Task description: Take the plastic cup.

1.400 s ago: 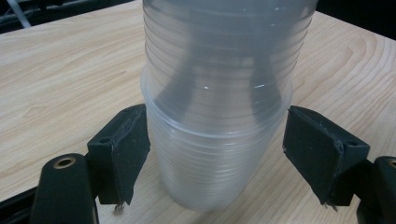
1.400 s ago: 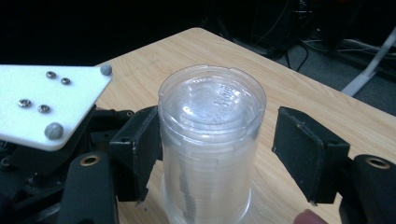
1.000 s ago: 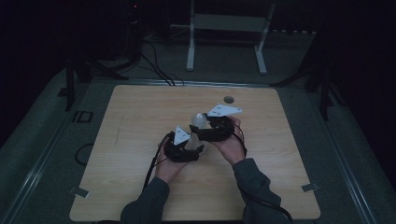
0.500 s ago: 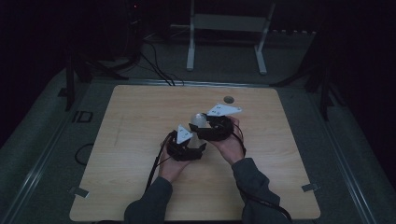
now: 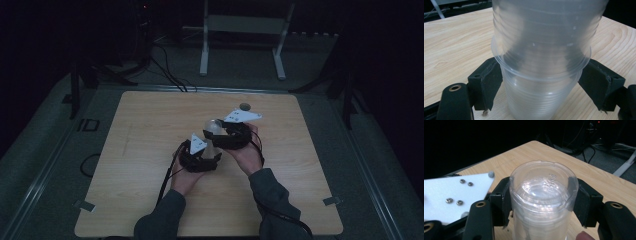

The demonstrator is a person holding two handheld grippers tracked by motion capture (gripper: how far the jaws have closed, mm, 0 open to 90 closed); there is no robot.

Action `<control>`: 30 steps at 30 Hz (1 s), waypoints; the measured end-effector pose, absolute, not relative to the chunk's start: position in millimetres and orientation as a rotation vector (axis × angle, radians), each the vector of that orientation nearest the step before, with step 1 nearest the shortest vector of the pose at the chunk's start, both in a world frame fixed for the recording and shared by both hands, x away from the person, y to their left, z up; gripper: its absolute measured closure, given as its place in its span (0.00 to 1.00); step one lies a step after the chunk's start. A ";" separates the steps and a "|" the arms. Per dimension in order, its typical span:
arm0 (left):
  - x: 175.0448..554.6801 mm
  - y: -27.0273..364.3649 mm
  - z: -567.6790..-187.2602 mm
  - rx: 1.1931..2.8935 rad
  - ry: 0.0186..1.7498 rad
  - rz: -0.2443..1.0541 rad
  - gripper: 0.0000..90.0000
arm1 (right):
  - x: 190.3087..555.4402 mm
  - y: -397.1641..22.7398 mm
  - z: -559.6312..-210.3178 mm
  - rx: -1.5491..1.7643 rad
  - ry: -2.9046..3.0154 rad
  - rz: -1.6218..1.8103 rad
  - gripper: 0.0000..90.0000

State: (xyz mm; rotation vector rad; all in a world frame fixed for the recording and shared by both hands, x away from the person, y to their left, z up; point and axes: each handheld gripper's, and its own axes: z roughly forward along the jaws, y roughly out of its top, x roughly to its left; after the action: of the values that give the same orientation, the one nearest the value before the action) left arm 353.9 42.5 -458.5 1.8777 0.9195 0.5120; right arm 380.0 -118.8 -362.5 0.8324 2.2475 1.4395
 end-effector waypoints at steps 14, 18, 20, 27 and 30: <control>351.1 44.5 -454.9 1.848 0.918 0.499 0.23 | 375.4 -123.4 -348.6 0.816 2.201 1.469 0.45; 349.7 44.8 -453.5 1.844 0.914 0.505 0.22 | 375.7 -124.0 -346.1 0.820 2.200 1.496 0.45; 349.0 45.3 -453.1 1.845 0.913 0.511 0.22 | 375.7 -124.1 -345.0 0.822 2.196 1.500 0.45; 346.9 46.3 -452.3 1.844 0.911 0.509 0.23 | 373.6 -125.7 -338.1 0.817 2.178 1.514 0.45; 345.7 46.9 -451.7 1.841 0.909 0.512 0.23 | 372.6 -127.0 -335.1 0.814 2.170 1.525 0.45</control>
State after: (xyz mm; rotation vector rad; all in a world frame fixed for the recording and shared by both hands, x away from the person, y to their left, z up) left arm 345.7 46.9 -451.7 1.8405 0.9090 0.5117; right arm 372.6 -127.0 -335.1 0.8141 2.1699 1.5252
